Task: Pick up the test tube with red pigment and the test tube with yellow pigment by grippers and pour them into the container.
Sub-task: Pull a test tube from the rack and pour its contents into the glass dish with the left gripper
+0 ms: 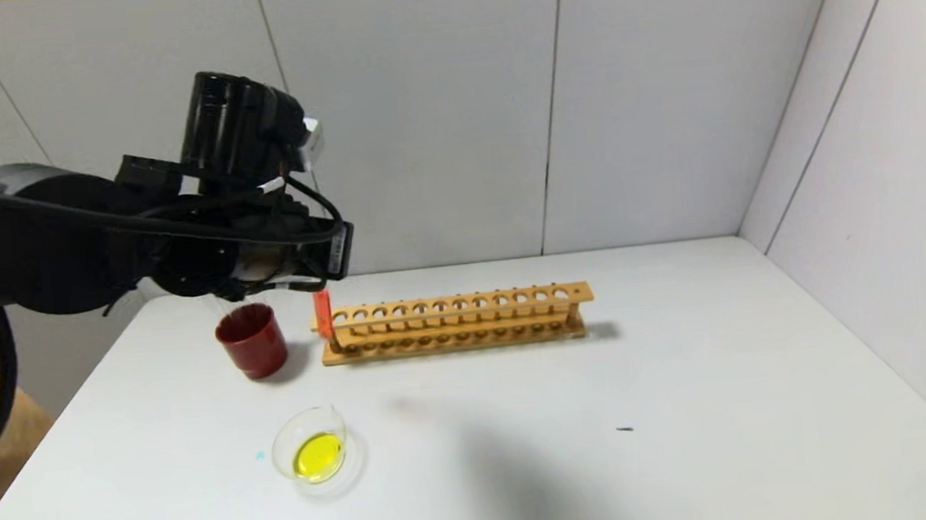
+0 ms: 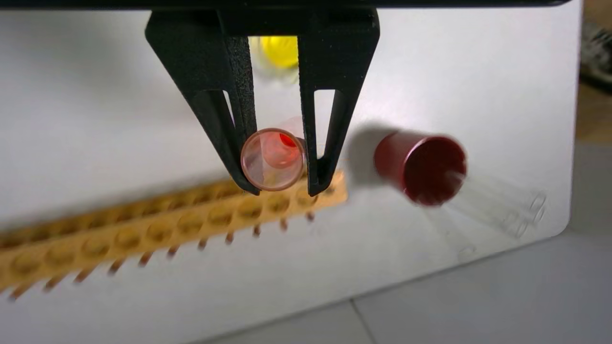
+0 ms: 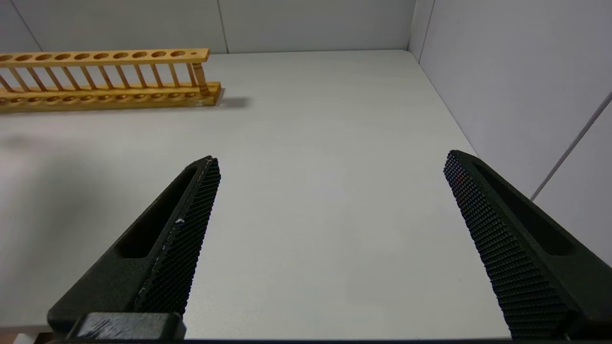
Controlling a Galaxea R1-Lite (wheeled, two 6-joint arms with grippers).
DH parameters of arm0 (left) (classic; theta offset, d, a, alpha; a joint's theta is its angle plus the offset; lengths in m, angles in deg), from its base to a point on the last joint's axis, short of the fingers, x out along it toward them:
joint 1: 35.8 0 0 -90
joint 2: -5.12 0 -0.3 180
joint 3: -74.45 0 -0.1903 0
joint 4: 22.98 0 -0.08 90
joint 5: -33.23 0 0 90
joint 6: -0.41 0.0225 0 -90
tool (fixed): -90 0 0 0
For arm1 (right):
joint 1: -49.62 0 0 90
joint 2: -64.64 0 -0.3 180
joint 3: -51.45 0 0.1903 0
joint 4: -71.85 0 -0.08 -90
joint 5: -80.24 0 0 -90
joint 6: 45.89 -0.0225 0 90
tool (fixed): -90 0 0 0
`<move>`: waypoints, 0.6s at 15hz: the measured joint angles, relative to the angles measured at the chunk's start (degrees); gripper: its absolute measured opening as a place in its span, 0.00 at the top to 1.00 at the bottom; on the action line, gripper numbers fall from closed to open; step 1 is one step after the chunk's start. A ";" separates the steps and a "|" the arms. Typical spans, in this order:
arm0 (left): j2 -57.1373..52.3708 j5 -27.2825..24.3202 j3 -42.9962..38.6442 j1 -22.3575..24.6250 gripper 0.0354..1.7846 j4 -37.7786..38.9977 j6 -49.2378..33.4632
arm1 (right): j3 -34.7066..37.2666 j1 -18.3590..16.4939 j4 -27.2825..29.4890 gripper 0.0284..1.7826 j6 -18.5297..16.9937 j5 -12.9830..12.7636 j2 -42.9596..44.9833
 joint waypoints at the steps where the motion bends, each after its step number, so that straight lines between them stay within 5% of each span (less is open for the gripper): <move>1: -1.05 -0.66 -0.83 0.38 0.84 -2.73 0.29 | 0.00 0.00 0.00 0.04 0.02 0.00 0.00; 9: -6.18 -5.28 -7.53 3.61 0.84 -18.60 9.58 | 0.00 0.00 0.00 0.04 0.00 0.00 0.00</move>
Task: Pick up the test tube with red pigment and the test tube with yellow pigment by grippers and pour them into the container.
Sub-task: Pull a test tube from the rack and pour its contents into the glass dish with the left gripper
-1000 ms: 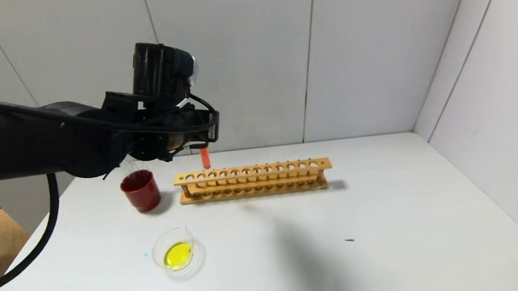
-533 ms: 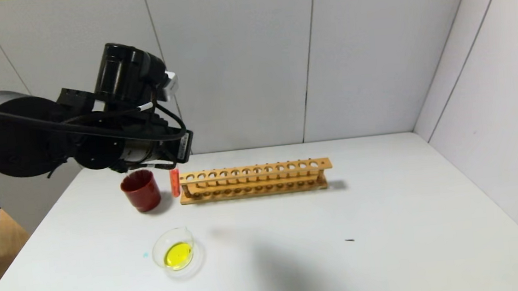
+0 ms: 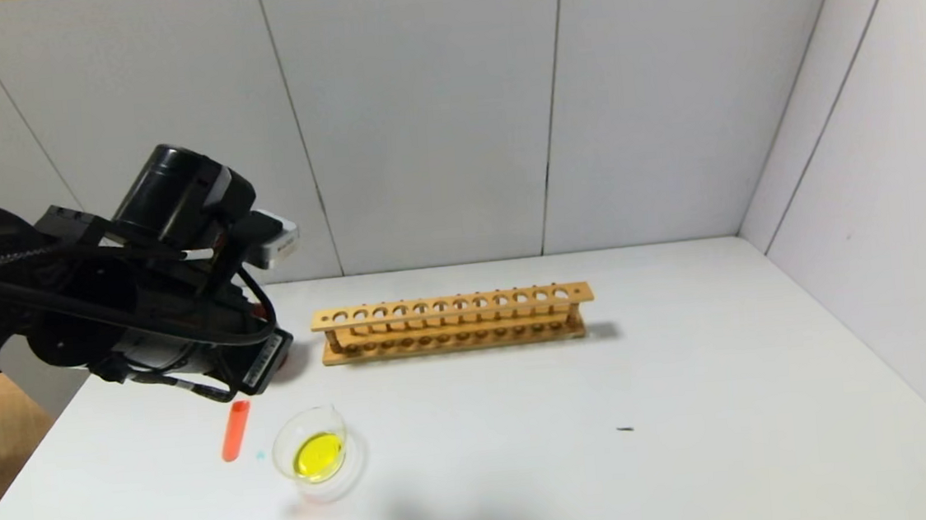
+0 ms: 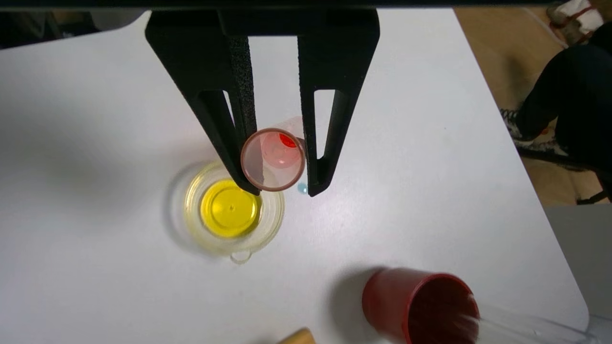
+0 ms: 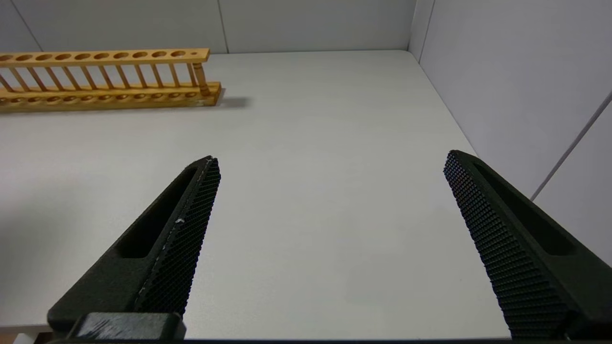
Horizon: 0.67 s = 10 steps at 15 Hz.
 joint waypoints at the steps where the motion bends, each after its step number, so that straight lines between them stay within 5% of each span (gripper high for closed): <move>1: 0.20 0.00 -0.05 0.24 0.84 -0.85 1.04 | 0.00 0.00 0.02 0.04 0.00 0.00 0.00; 10: 7.06 -0.04 0.52 4.00 0.84 -8.33 15.57 | 0.00 0.00 0.00 0.04 0.00 0.00 0.00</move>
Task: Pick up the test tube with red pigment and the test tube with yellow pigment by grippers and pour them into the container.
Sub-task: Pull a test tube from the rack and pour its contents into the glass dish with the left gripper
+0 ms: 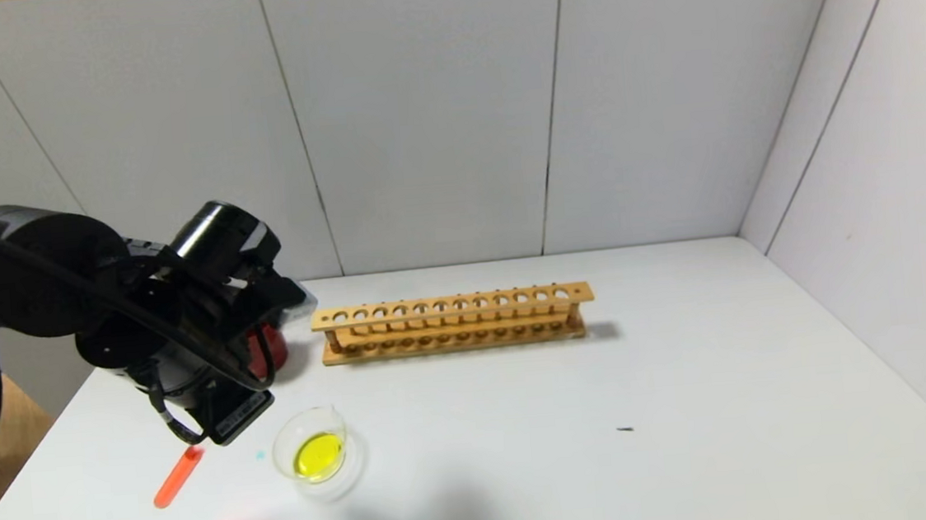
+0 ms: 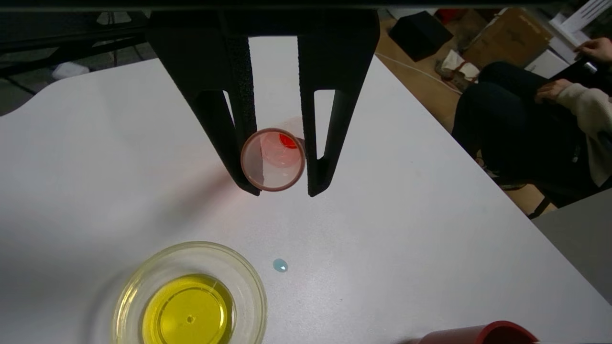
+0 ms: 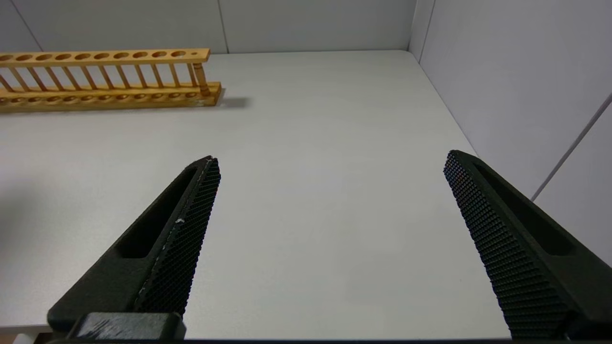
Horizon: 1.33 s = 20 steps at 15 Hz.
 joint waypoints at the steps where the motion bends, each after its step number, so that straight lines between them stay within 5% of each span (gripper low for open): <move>1: 0.96 0.00 0.61 0.05 0.84 -0.99 0.83 | 0.00 0.00 0.02 0.04 0.00 0.00 0.00; 13: 17.88 2.01 24.61 -2.55 0.84 -29.66 5.07 | 0.00 0.00 0.00 0.04 0.00 0.00 0.00; 20: 23.63 2.38 27.21 -1.28 0.84 -30.45 5.99 | 0.00 0.00 0.00 0.04 0.00 0.00 0.00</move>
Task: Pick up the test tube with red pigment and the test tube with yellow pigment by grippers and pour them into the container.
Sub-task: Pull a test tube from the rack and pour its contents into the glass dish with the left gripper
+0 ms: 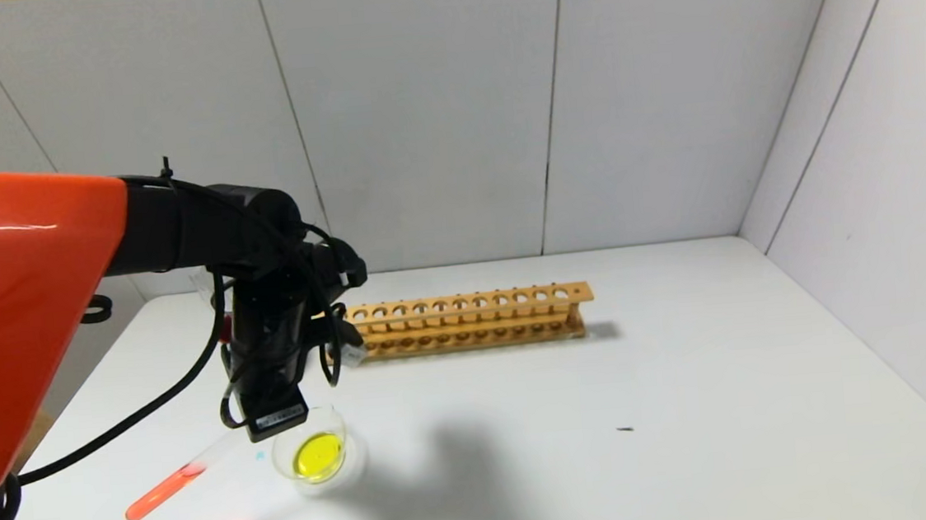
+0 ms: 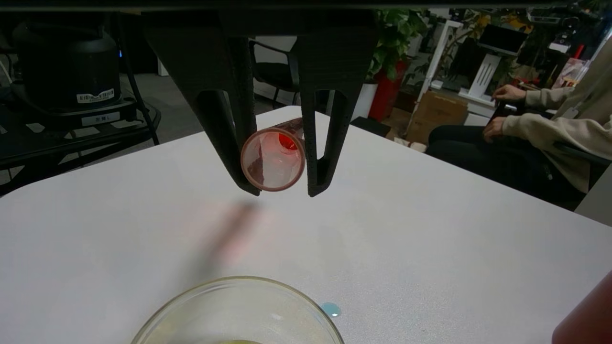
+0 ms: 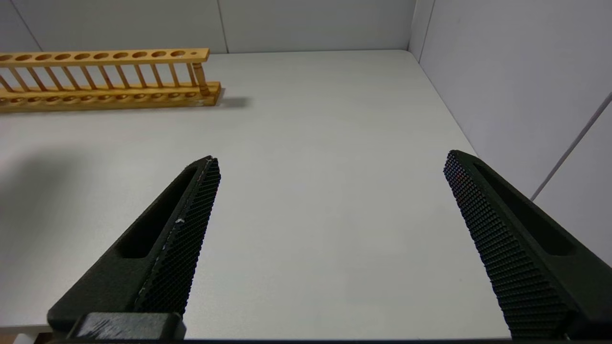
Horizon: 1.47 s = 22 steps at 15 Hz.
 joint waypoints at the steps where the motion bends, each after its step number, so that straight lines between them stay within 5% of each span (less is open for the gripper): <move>1: 0.49 0.02 0.06 0.17 0.84 0.02 0.00 | 0.00 0.00 0.00 0.04 0.00 0.00 0.00; 10: 3.99 2.15 0.79 0.48 0.84 -0.83 0.77 | 0.00 0.00 0.00 0.04 0.00 0.00 0.00; 22: 12.02 3.00 13.86 0.78 0.84 -14.45 1.60 | 0.00 0.00 0.00 0.04 0.00 0.00 0.00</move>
